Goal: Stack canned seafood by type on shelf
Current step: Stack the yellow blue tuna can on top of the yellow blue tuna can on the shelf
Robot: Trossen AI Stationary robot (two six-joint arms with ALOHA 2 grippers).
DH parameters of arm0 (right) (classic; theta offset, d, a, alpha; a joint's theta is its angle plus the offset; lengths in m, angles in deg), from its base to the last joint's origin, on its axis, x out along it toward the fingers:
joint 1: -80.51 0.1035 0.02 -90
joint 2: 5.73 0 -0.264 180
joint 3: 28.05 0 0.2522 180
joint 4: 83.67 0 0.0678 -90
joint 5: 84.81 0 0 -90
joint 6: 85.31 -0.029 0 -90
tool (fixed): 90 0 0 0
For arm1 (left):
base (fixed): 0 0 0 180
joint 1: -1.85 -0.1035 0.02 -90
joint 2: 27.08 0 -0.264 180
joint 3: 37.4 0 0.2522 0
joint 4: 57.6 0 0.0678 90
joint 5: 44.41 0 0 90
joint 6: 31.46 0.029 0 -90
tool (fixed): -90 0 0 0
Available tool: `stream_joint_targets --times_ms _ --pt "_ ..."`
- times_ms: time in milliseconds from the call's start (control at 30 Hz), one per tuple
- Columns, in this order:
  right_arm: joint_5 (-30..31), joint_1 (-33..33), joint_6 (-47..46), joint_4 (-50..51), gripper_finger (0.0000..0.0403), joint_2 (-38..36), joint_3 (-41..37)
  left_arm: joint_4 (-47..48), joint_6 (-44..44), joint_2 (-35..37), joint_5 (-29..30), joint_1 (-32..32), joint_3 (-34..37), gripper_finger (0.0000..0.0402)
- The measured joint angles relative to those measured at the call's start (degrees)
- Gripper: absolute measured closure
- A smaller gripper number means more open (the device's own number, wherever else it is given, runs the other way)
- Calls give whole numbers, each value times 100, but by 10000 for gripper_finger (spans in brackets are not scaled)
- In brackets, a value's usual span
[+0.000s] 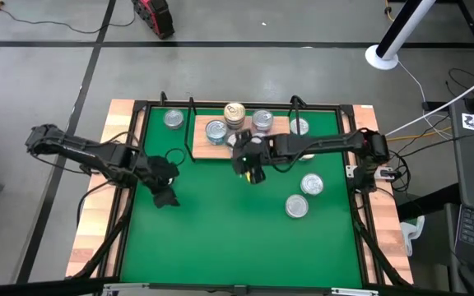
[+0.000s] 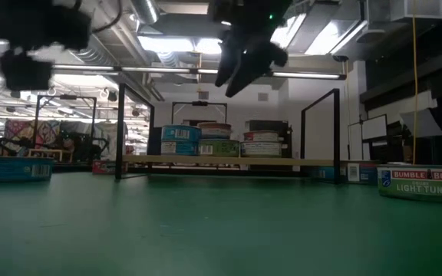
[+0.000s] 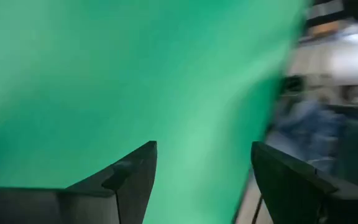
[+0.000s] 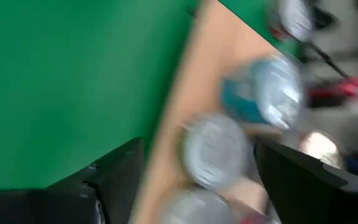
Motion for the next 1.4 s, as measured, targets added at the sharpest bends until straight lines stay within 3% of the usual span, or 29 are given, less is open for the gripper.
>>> stream_joint_targets --times_ms 167,333,500,767,1400 --pt "-881 368 -19 -119 102 0 0 1420 -739 0 598 145 0 149" --pt "-931 692 -20 -302 102 70 -2 2016 -1210 -4 1776 143 2 149" --pt "-931 917 -18 -385 102 131 -2 2001 -1219 -32 2289 140 2 149" --pt "-933 1007 -17 -479 102 146 -2 1468 -889 -358 2217 170 224 149" --pt "-933 1007 -15 -705 102 149 -2 1404 -531 -1799 2220 172 202 149"
